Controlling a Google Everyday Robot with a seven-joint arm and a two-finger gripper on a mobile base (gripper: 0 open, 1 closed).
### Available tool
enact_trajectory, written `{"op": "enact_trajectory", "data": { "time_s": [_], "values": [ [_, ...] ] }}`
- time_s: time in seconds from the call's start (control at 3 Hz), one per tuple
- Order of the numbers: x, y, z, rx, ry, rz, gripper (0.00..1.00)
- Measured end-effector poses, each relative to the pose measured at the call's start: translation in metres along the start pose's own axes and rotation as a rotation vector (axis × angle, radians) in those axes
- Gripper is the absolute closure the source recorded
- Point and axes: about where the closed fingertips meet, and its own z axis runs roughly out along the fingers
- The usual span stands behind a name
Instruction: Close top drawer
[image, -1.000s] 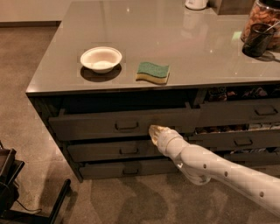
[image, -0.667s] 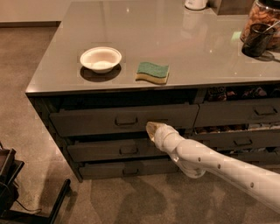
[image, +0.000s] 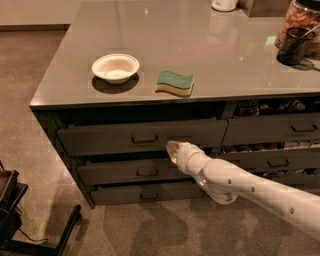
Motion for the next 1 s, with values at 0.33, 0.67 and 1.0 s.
{"op": "enact_trajectory", "data": {
  "time_s": [0.33, 0.67, 1.0],
  "values": [
    [-0.012, 0.019, -0.024, -0.107, 0.005, 0.038, 1.0],
    [-0.023, 0.024, -0.074, -0.174, 0.058, 0.097, 1.0],
    [-0.035, 0.008, -0.084, -0.157, 0.064, 0.066, 0.81]
  ]
}}
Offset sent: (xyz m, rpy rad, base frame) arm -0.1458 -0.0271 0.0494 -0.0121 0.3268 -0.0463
